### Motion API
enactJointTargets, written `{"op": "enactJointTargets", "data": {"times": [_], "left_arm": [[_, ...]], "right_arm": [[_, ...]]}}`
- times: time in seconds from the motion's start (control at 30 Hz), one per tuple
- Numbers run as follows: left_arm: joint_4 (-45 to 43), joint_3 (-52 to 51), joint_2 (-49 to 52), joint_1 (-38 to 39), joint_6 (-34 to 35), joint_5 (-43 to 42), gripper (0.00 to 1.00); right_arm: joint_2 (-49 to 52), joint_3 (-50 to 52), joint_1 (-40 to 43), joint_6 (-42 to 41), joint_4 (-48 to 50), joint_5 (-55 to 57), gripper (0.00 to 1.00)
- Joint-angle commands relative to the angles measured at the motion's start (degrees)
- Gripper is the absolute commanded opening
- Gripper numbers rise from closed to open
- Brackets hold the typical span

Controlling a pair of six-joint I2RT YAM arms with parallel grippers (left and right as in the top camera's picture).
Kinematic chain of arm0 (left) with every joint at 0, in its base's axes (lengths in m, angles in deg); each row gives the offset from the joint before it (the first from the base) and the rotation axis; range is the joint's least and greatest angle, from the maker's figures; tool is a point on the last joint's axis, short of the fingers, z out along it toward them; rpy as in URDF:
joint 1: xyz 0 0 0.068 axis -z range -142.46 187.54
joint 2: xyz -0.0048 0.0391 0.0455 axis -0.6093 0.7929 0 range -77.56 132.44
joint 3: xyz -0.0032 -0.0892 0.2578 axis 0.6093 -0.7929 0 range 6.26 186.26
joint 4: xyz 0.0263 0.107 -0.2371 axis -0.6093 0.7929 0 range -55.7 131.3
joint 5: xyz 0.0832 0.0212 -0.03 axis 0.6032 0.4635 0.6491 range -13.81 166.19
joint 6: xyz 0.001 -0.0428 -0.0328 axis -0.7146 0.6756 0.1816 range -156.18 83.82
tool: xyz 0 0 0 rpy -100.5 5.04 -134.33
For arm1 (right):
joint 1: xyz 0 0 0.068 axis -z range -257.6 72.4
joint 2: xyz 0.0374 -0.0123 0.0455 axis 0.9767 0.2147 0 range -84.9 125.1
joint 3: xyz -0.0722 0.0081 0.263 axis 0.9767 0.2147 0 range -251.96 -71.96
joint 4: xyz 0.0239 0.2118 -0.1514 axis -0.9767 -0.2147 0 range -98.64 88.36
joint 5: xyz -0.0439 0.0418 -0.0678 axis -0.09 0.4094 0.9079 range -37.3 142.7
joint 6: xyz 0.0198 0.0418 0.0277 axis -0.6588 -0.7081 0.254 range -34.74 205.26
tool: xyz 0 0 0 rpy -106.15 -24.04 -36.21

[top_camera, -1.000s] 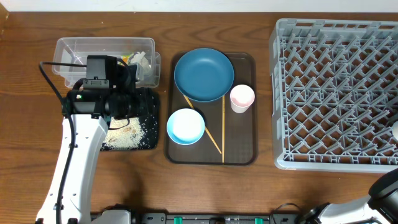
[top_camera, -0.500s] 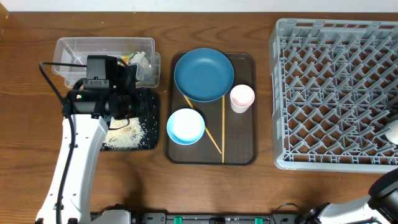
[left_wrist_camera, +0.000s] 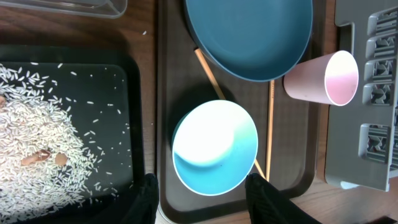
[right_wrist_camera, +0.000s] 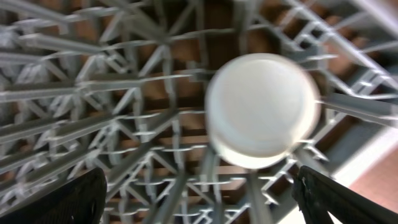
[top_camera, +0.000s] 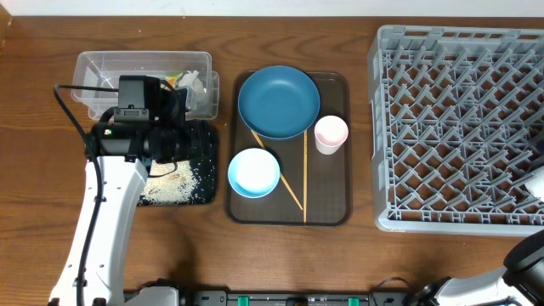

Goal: Sort waste into correct bins and load items into the dishwasher rack

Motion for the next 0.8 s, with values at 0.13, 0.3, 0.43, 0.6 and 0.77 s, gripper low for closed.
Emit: {"op": "enactJointTargets", "data": {"times": [0.13,0.3,0.43,0.6,0.77], "left_arm": [[-0.3,0.3,-0.2,-0.1,-0.5,0.5,0.49],[-3.4,0.3,-0.2,2.1,0.8,0.0,0.53],[-10.2,0.3,0.1,7.1,2.7,0.1,0.57],[-22.6,0.3,1.7,14.7,2.8,0.5,0.60],[-32.8,0.3,7.1,22.0,3.2,5.2,0.64]], "right_arm": [[-9.2,-0.2,-4.8,4.8,1.0,-11.0,0.92],[-14.8,-0.2,-10.4,6.0,-0.1,-14.4,0.90],[-15.8,-0.2,-16.7,7.5,-2.5,-13.9,0.91],[-15.6,-0.1,-23.4,7.5,-5.7,-11.9,0.92],[-15.6,-0.1,-27.4,7.5,-6.0,-9.4,0.92]]}}
